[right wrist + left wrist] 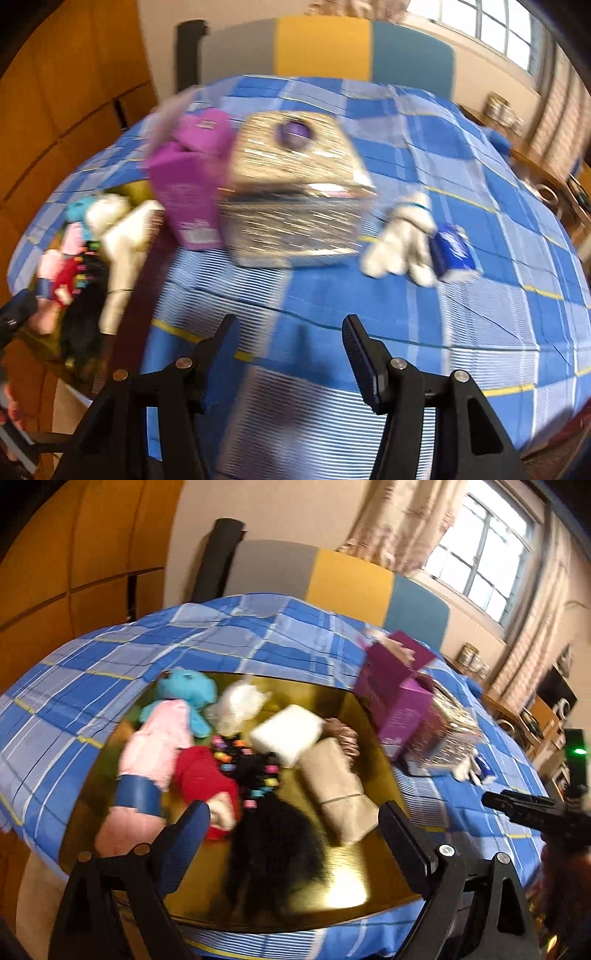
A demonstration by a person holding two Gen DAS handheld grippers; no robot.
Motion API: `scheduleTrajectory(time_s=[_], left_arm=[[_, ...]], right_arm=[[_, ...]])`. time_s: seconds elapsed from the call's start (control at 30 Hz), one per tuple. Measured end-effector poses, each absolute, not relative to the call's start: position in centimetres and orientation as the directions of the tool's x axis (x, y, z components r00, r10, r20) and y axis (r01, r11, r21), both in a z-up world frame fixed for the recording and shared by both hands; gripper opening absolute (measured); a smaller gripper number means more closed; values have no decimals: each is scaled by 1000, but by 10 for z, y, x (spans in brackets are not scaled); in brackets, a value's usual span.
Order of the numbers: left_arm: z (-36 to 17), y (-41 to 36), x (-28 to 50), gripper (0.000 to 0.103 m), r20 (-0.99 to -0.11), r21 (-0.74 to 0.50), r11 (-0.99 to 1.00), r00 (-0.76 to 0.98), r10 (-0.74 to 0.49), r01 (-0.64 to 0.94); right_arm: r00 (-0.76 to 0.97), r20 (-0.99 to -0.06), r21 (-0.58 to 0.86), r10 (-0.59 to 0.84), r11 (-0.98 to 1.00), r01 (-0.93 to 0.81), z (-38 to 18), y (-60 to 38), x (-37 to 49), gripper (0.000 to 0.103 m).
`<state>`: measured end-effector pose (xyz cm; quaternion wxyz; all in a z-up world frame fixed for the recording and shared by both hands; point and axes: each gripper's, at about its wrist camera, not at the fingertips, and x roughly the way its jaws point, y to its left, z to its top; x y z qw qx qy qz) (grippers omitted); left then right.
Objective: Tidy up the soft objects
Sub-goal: 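Move the right gripper to the blue Tempo tissue pack and grasp it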
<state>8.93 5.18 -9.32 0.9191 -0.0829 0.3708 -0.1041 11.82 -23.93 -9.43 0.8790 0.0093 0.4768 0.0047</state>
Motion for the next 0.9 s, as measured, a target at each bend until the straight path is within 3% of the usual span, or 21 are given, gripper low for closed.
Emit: scheduleTrajectory(time_s=[0.5, 0.6, 0.67, 0.9], left_arm=[[-74, -48, 82, 93, -680, -162, 919, 634, -368, 359], [-73, -65, 80, 93, -685, -161, 903, 614, -392, 398], [-73, -74, 80, 93, -688, -161, 896, 604, -403, 414], [-75, -105, 76, 93, -708, -135, 874, 572, -414, 466]], right_arm=[[505, -857, -6, -101, 982, 188, -106, -370, 131, 58], [505, -856, -2, -108, 978, 206, -102, -394, 144, 64], [528, -844, 16, -96, 979, 203, -97, -406, 153, 73], [552, -831, 28, -69, 986, 166, -106, -424, 190, 75]])
